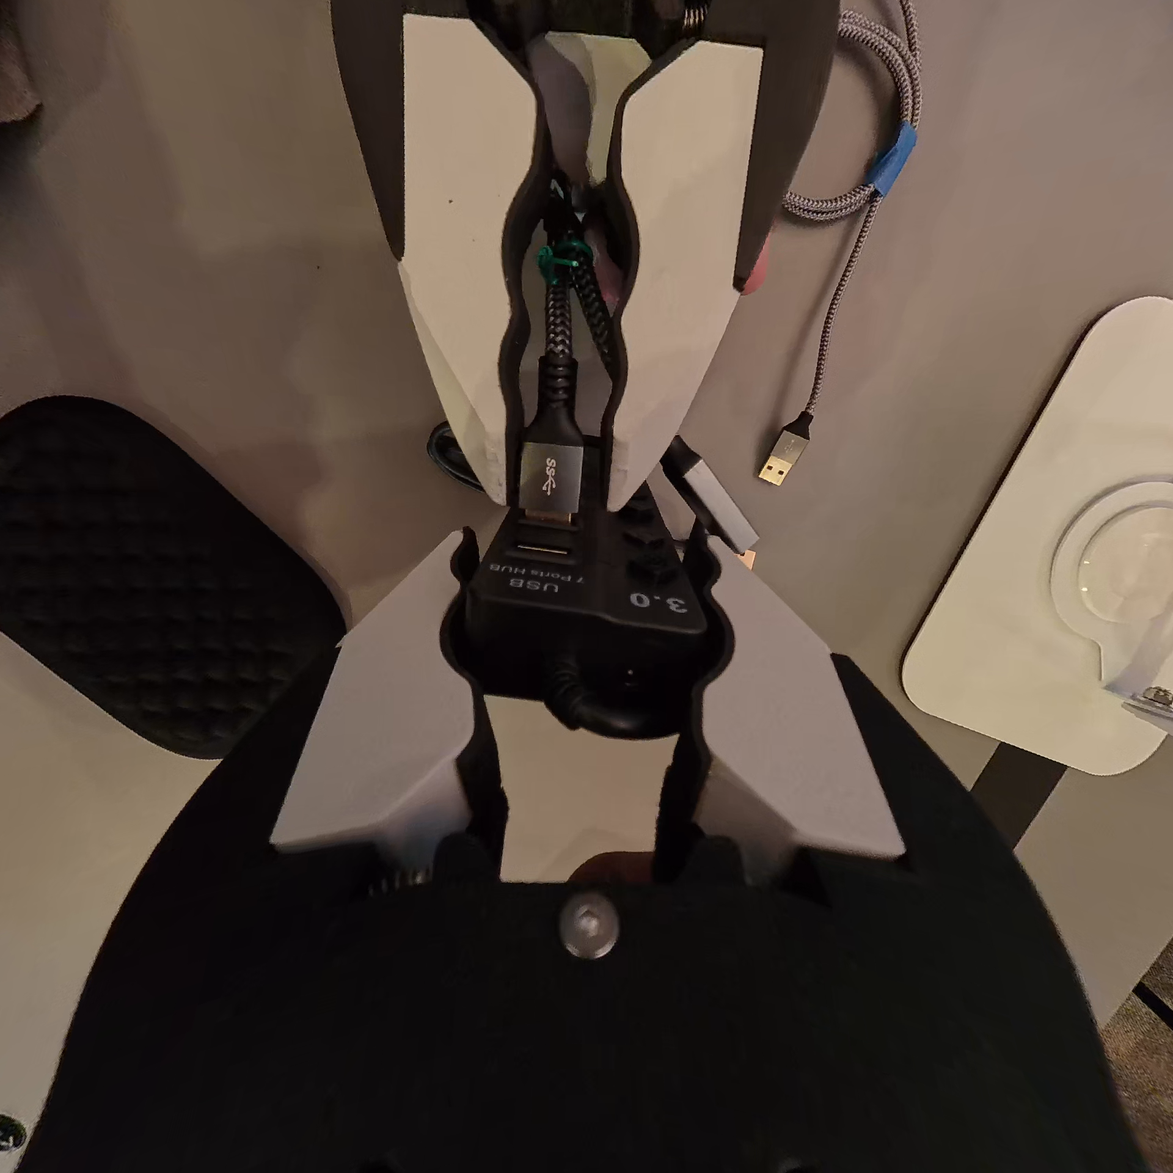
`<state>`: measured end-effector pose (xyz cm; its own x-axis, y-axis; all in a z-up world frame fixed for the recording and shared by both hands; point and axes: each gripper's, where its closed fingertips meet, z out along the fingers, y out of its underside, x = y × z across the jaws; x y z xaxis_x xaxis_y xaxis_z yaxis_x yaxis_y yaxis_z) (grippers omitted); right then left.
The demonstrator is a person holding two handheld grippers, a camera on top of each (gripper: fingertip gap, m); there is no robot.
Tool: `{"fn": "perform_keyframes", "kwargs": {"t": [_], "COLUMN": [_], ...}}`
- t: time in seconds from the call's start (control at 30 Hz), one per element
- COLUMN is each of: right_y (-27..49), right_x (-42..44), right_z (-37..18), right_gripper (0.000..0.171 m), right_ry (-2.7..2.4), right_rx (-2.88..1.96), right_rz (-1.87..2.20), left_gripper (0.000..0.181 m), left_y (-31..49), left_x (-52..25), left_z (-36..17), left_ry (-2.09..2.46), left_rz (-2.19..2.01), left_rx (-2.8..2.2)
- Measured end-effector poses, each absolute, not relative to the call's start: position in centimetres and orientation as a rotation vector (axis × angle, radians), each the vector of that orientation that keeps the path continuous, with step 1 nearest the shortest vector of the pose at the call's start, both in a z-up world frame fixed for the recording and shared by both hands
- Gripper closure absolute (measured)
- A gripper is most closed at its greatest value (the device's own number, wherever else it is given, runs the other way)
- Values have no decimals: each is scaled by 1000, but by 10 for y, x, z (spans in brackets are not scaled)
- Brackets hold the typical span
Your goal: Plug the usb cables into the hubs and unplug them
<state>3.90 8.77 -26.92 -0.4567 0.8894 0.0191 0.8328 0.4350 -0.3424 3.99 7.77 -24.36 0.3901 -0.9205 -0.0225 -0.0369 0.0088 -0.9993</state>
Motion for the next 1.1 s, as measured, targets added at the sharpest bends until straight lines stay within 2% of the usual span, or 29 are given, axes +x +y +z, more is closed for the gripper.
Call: {"fn": "perform_keyframes", "kwargs": {"t": [0.2,0.6,1.1], "right_y": [88,85,111], "right_x": [40,40,55], "right_z": [-269,-266,-205], "right_gripper": [105,106,107], "right_ry": [-2497,-2543,-2581], "right_rx": [-1513,-1502,-1501], "right_rz": [416,410,232], "left_gripper": [164,165,165], "left_y": [76,74,98], "left_x": [41,41,54], "left_z": [-246,-244,-187], "left_ry": [1003,1027,1062], "left_rz": [-859,-880,-884], "left_rx": [-1411,-1409,-1278]}}
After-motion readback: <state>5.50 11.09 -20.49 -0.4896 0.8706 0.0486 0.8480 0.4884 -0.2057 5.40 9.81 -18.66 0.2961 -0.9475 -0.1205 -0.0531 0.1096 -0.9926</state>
